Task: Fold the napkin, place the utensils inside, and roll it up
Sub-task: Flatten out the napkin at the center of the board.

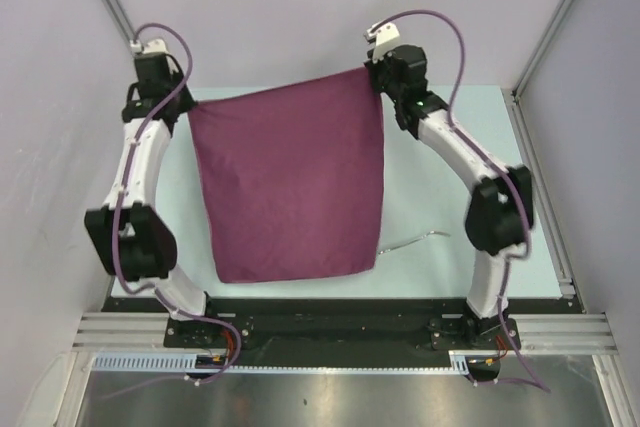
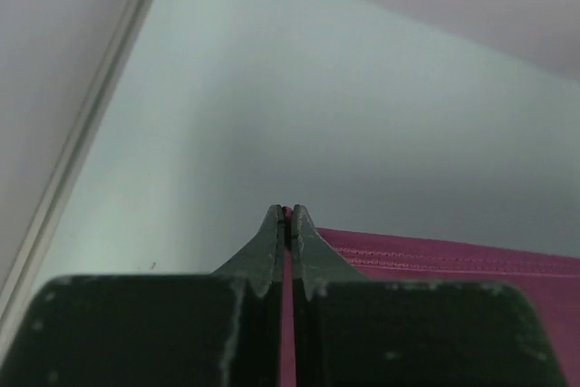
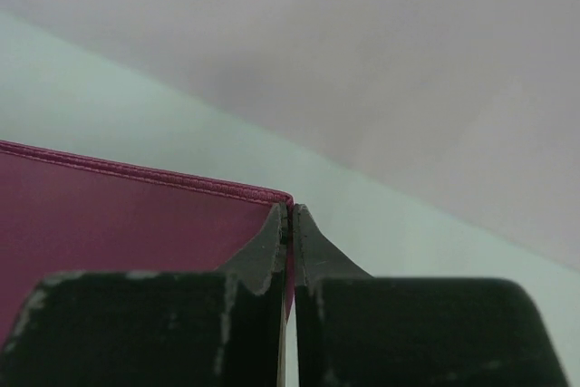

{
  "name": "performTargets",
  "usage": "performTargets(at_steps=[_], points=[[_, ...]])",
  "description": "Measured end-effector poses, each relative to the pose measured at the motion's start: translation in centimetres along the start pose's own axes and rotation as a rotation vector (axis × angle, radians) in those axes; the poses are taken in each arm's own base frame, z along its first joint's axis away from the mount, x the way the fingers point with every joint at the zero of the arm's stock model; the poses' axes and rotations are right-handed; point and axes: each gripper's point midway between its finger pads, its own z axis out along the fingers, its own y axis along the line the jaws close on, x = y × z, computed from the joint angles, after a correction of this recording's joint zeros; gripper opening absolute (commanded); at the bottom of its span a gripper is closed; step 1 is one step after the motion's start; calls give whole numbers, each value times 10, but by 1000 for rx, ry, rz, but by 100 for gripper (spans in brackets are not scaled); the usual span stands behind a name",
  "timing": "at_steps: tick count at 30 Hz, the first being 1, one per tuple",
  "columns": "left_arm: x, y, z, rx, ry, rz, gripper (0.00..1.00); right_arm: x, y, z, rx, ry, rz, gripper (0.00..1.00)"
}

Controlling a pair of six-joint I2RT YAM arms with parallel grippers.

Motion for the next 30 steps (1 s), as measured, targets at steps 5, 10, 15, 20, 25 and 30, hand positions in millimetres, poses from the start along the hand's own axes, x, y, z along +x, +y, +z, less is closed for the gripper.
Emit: performTargets(at_steps=[5, 10, 15, 20, 25, 30], points=[[59, 10, 82, -52, 130, 48, 76, 104, 1, 103, -72, 119, 141, 98], [80, 18, 151, -101, 168, 75, 91, 152, -11, 160, -104, 139, 267, 100], [97, 13, 151, -122, 195, 103, 93, 205, -19, 118, -98, 321, 400, 100], [120, -33, 104, -31, 200, 126, 94, 202, -27, 37, -48, 456, 498, 99], [151, -112, 38, 214, 220, 105, 93, 152, -33, -36, -11, 468, 582, 97], [170, -142, -9, 417, 323, 19, 95, 177, -6, -112, -5, 597, 706, 91]])
